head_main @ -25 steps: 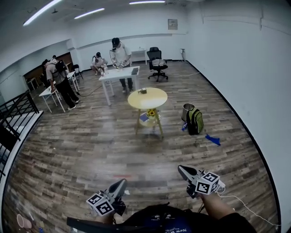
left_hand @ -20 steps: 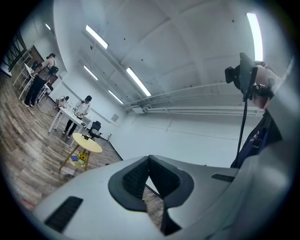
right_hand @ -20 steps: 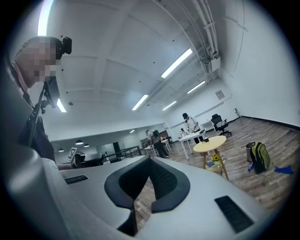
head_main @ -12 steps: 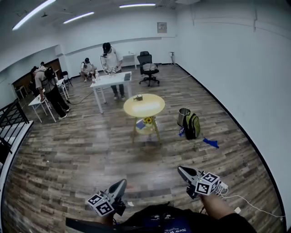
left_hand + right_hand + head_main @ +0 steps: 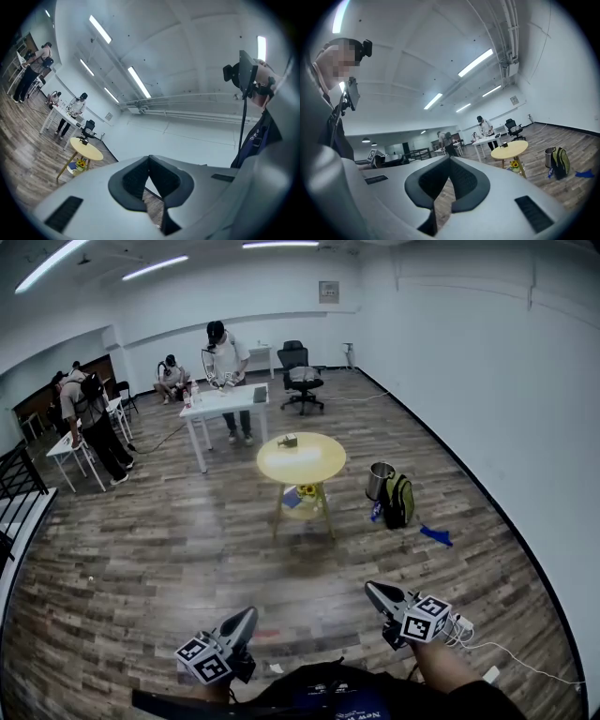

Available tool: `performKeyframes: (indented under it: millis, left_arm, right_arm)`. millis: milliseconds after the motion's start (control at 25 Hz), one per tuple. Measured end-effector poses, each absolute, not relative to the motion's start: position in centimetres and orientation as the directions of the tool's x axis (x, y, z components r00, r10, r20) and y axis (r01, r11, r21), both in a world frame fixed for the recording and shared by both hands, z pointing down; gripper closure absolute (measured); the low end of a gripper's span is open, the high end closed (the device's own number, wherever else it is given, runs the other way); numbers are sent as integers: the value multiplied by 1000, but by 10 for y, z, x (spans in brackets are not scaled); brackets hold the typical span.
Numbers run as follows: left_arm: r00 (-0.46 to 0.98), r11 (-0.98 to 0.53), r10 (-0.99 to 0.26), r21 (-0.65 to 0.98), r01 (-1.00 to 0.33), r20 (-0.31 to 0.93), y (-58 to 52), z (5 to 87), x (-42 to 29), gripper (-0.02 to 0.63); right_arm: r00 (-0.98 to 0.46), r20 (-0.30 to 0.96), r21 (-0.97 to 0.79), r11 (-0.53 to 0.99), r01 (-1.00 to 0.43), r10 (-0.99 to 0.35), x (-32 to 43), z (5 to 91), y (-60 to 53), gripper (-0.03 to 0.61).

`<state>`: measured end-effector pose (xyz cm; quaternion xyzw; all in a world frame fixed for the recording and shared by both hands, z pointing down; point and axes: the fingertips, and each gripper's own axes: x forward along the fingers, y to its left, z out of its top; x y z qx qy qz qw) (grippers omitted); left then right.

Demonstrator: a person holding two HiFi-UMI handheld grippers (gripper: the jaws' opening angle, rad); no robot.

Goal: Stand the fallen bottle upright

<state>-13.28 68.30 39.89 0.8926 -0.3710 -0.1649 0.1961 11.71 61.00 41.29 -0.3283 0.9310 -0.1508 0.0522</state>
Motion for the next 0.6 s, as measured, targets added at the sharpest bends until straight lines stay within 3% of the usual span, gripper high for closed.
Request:
performKeyframes:
  millis: [280,600]
  left_arm:
    - [633,-602,-764,490,-630,-124,622,413,-144,611]
    - [572,-567,-806,482,-668,-155,498,399,-69,611]
  right_arm:
    - [-805,2,-337,758,-558,-593,105,422,530,568]
    - [-864,-5,-328,817,-474,-503,159,417,382,568]
